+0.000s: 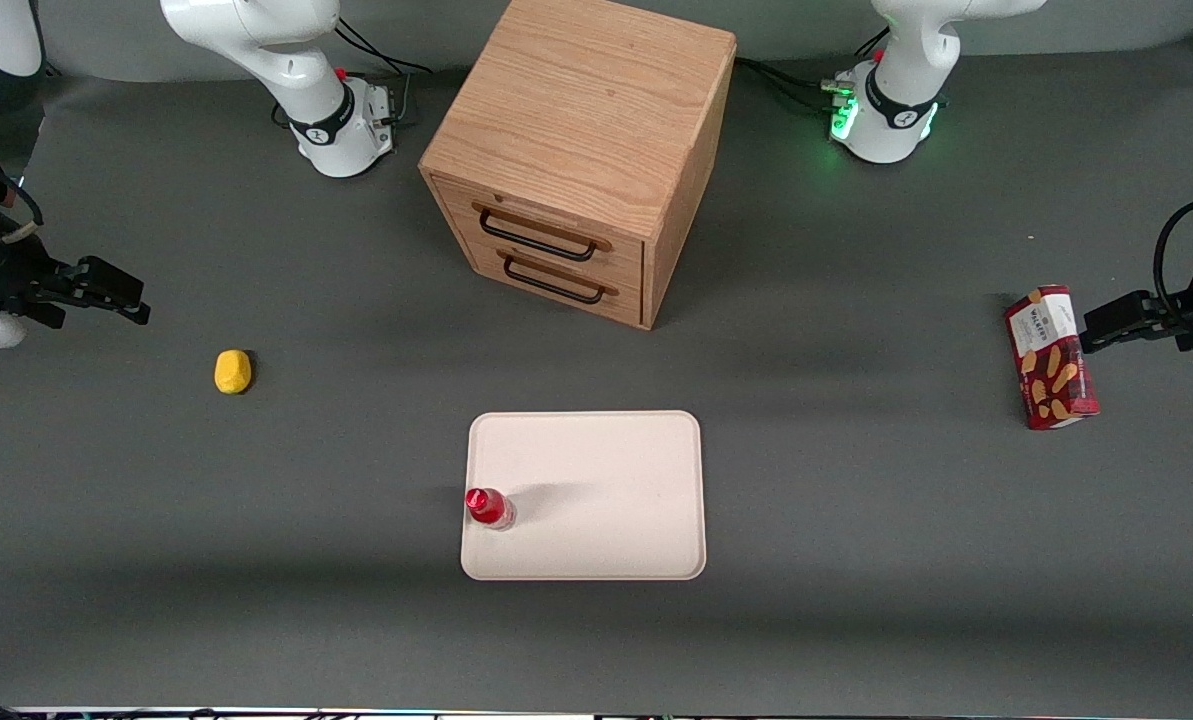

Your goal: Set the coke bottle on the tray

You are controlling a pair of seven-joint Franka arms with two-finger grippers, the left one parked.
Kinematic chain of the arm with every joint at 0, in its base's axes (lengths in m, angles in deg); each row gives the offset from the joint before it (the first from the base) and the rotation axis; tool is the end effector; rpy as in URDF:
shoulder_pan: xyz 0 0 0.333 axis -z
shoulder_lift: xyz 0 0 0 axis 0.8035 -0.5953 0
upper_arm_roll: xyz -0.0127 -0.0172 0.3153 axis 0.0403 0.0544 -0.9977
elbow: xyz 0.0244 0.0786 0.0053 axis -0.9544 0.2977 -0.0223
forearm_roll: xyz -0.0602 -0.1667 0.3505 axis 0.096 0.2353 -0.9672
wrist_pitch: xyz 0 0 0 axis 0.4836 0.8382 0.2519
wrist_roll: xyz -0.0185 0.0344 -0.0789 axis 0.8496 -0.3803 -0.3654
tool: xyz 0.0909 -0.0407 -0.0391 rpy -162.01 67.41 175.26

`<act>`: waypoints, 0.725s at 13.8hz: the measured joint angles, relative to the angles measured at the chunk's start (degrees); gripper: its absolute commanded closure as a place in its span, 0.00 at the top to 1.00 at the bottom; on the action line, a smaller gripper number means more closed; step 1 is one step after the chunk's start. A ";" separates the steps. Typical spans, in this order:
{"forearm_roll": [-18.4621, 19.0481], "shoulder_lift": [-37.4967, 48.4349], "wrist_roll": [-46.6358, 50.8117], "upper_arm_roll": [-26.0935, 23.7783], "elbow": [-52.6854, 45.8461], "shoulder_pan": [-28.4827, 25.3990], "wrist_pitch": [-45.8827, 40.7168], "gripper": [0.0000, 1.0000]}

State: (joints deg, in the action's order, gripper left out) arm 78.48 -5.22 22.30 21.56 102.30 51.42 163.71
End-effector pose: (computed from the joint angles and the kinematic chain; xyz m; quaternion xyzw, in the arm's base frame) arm 0.5676 -0.0042 0.6068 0.9999 0.0046 0.0111 0.0097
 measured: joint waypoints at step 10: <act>-0.37 -0.56 -0.05 0.56 -4.64 -0.33 0.03 1.00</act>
State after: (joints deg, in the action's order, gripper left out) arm 78.11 -5.78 22.25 22.12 97.66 51.09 163.73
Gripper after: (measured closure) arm 0.000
